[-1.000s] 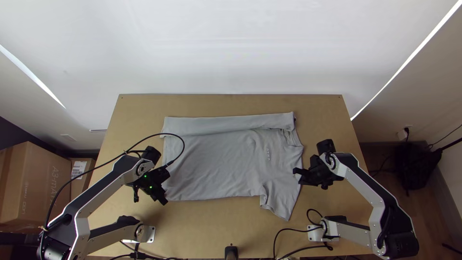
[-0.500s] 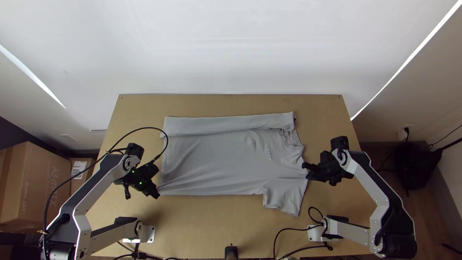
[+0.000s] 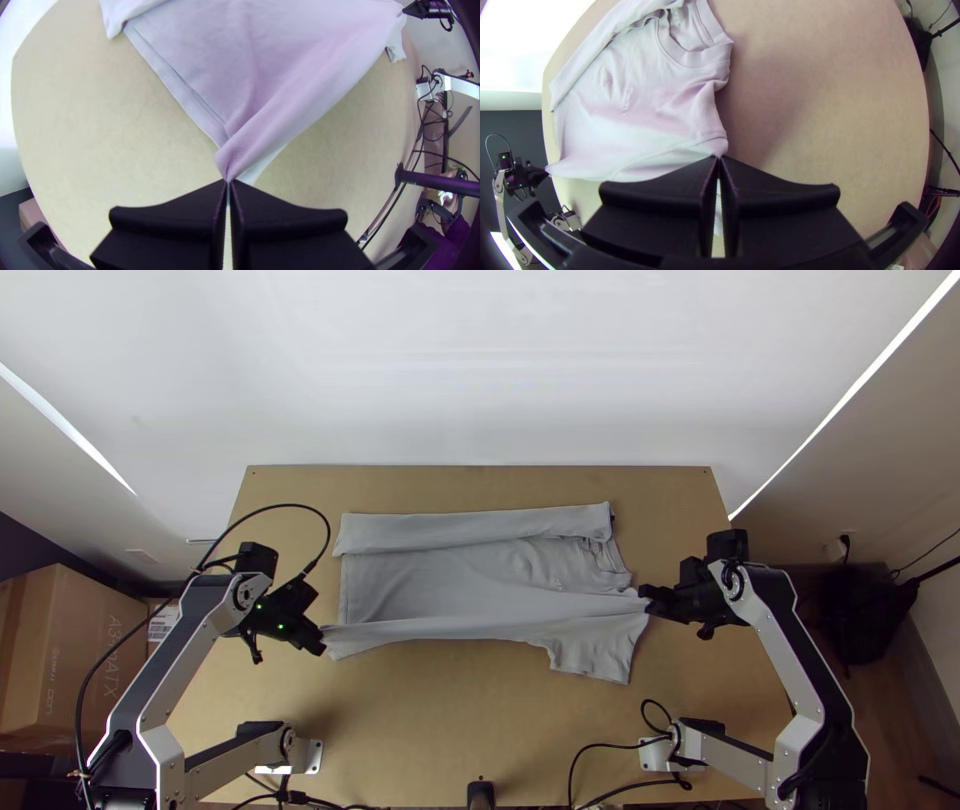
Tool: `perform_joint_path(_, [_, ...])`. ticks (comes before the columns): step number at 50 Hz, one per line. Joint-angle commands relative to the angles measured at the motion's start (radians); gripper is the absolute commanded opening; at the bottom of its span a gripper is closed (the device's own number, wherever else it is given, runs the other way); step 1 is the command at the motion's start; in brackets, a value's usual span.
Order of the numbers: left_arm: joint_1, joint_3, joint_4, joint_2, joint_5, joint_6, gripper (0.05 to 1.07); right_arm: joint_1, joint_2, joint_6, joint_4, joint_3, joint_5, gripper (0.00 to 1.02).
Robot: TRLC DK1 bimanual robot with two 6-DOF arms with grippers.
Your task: Fold the t-shirt
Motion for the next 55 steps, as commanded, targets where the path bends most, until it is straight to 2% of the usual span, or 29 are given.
perform_joint_path(1, [0.022,0.044,-0.015,-0.012,0.007,0.011,0.08,-0.016,-0.030,-0.016,-0.017,0.050,0.015,0.02])
perform_joint_path(20, [0.043,0.165,-0.003,0.006,0.030,-0.005,0.08,-0.002,-0.035,-0.007,-0.025,0.157,0.013,0.02])
perform_joint_path(37, [0.037,0.292,0.062,0.060,0.066,-0.083,0.08,0.028,-0.027,0.013,-0.023,0.209,0.013,0.02])
perform_joint_path(55, [0.011,0.393,0.098,0.144,0.066,-0.120,0.08,0.073,0.051,0.024,-0.011,0.284,0.013,0.03])
